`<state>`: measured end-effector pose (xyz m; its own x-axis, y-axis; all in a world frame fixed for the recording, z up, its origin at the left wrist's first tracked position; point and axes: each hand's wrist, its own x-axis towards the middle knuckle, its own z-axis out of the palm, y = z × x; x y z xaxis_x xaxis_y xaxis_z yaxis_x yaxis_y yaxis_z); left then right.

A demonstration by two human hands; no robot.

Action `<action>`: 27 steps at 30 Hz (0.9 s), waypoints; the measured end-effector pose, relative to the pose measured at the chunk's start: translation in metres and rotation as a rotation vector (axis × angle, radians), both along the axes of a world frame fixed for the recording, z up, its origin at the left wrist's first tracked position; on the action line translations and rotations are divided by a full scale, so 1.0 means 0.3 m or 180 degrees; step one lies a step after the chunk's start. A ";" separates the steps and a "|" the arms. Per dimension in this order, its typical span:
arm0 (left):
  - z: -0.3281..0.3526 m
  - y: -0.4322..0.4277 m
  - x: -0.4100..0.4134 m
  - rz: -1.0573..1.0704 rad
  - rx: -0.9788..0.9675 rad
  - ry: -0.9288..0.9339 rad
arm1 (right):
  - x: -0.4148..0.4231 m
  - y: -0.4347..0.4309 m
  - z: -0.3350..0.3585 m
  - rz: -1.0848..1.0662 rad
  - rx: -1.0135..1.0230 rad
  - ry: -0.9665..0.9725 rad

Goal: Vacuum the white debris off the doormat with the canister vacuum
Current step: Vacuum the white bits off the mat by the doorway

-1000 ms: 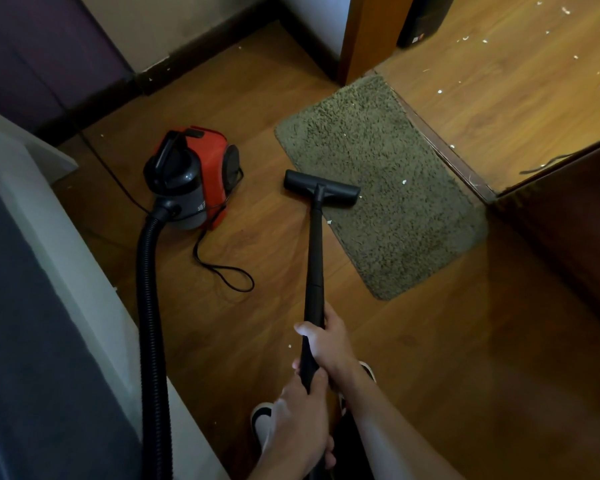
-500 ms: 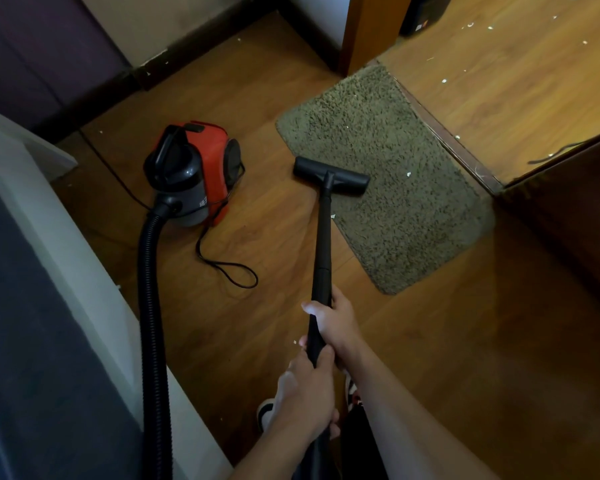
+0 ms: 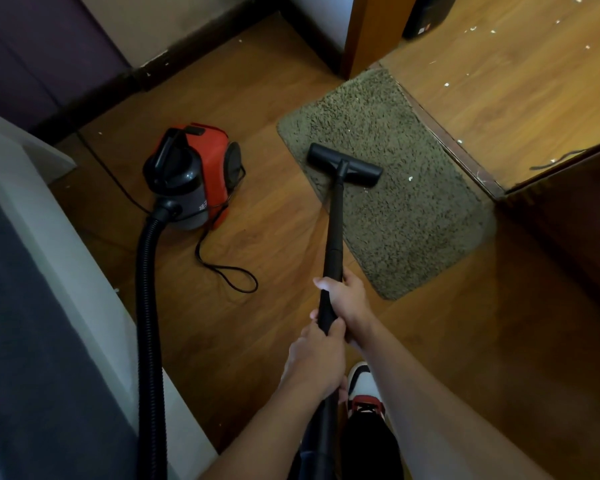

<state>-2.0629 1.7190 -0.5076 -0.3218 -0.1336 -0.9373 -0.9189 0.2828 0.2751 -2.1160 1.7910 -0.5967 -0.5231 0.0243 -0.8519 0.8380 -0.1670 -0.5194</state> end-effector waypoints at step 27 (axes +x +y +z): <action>0.091 -0.144 0.411 -0.0313 -0.0080 -0.0405 | 0.468 -0.120 0.146 -0.0144 -0.0094 -0.0139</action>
<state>-1.9397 1.6758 -0.4804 -0.2134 -0.1313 -0.9681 -0.9134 0.3785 0.1500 -1.9756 1.7551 -0.5527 -0.4843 0.0218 -0.8746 0.8511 -0.2199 -0.4767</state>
